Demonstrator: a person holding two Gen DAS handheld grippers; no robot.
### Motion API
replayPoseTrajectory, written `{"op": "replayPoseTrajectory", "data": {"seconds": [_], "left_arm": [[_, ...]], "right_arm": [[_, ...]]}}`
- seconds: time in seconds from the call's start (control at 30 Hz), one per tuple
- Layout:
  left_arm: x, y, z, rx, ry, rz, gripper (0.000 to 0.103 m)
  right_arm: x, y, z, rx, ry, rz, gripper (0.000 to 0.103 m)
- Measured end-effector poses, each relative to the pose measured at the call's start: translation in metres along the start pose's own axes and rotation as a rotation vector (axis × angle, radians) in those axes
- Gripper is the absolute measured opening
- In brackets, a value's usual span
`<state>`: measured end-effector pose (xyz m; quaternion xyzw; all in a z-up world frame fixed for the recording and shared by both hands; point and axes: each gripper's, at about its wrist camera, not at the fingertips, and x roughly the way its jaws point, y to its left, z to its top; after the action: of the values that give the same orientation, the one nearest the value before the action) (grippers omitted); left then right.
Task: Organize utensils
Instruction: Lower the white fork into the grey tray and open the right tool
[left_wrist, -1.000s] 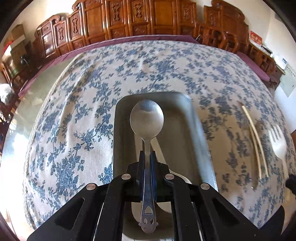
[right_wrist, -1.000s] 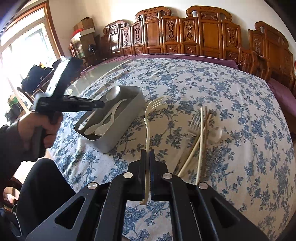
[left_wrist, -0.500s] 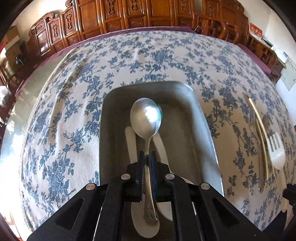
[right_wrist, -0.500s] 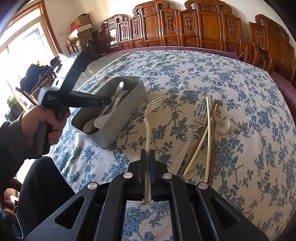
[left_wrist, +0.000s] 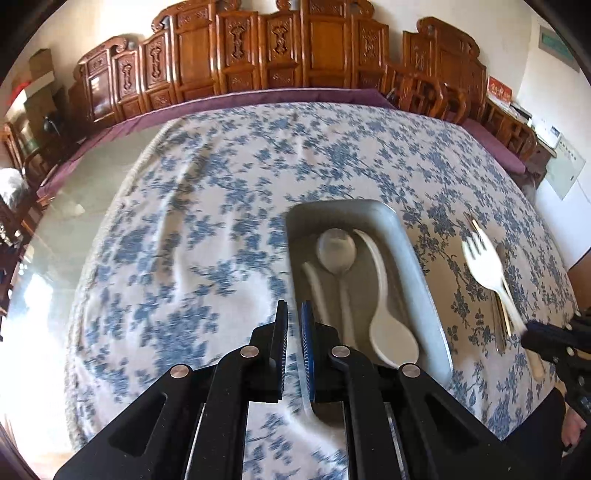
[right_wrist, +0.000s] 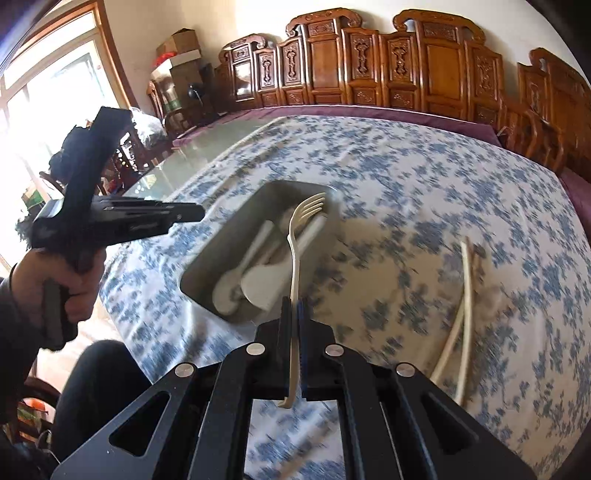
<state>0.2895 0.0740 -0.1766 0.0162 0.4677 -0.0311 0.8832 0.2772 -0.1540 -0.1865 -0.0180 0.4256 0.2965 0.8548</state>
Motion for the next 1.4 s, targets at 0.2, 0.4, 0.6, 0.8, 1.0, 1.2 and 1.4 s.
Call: {"op": "replayPoseTrajectory", "data": {"seconds": [0.2, 0.4, 0.6, 0.8, 1.0, 1.2, 1.4], "left_arm": [[-0.021, 0.026, -0.006, -0.028, -0.029, -0.001, 0.007], [-0.034, 0.043, -0.009, -0.042, -0.052, -0.001, 0.007], [-0.037, 0.052, -0.010, -0.050, -0.057, 0.004, 0.008], [-0.037, 0.057, -0.012, -0.057, -0.057, 0.011, 0.013], [-0.033, 0.056, -0.016, -0.056, -0.047, 0.023, 0.013], [-0.031, 0.052, -0.018, -0.054, -0.041, 0.023, 0.013], [-0.037, 0.034, -0.018, -0.032, -0.062, 0.010, 0.024]], "right_arm": [[0.039, 0.022, 0.023, 0.002, 0.045, -0.002, 0.005], [0.073, 0.039, 0.038, -0.010, 0.088, -0.023, 0.005], [0.104, 0.050, 0.047, -0.024, 0.126, -0.065, 0.005], [0.120, 0.047, 0.051, 0.007, 0.141, -0.072, 0.005], [0.115, 0.048, 0.049, 0.014, 0.106, -0.040, 0.006], [0.099, 0.045, 0.046, 0.006, 0.080, -0.020, 0.006], [0.053, 0.020, 0.033, 0.000, 0.011, -0.031, 0.006]]}}
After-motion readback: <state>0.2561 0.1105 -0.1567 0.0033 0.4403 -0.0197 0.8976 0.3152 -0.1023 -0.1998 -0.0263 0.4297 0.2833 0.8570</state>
